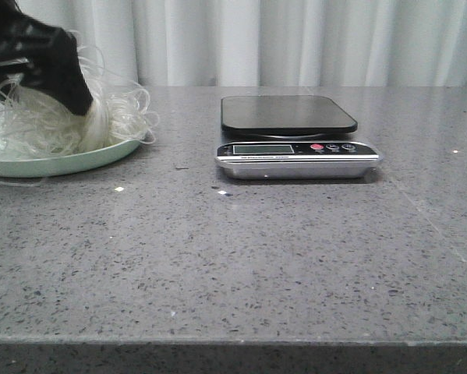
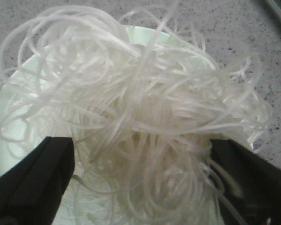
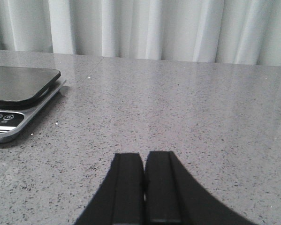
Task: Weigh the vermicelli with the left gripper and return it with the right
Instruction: 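Grasp the white vermicelli pile with the left gripper and lift it, then carry the vermicelli with the left gripper onto the scale and release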
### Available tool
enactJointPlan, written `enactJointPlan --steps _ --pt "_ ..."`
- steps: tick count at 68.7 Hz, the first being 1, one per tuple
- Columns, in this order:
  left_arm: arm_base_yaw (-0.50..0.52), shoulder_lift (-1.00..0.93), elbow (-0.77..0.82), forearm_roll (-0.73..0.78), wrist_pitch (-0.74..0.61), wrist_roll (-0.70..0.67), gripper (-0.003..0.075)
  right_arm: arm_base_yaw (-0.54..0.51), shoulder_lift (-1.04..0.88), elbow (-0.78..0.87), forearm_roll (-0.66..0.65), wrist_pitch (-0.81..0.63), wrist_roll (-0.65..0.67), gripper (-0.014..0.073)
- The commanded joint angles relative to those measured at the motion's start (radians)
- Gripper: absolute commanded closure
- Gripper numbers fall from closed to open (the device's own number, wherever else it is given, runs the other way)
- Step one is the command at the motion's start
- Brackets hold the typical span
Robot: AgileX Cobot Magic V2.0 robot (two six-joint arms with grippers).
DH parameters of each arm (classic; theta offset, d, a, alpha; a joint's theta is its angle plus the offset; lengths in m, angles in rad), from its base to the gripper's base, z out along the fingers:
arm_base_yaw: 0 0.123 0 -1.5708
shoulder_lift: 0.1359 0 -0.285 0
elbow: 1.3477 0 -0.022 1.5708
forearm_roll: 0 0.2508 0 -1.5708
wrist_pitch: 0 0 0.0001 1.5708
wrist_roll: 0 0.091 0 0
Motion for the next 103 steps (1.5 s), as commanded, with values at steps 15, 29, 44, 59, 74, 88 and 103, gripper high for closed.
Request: enactJointPlan --steps 15,29,44,59,74,88,103 --pt "-0.006 0.027 -0.031 -0.009 -0.055 -0.001 0.0294 -0.005 -0.011 -0.009 0.001 -0.085 0.001 0.0442" --pt "-0.006 0.027 -0.032 -0.009 -0.071 -0.001 0.0561 -0.005 -0.011 -0.009 0.001 -0.085 0.001 0.0442" --pt "-0.006 0.020 -0.049 -0.009 -0.068 -0.001 0.0577 -0.005 -0.011 -0.009 0.001 -0.085 0.001 0.0442" --pt "-0.006 -0.067 -0.070 -0.009 -0.065 -0.001 0.0584 -0.005 -0.011 -0.009 0.001 -0.085 0.001 0.0442" --pt "-0.007 -0.180 -0.128 -0.011 -0.060 -0.001 0.0584 -0.005 -0.011 -0.009 0.001 -0.085 0.001 0.0442" --pt "-0.081 -0.237 -0.249 -0.011 -0.062 -0.001 0.0584 -0.005 -0.011 -0.009 0.001 -0.085 0.001 0.0442" --pt "-0.271 -0.180 -0.382 -0.011 -0.119 -0.001 0.0584 -0.005 -0.011 -0.009 0.001 -0.085 0.001 0.0442"
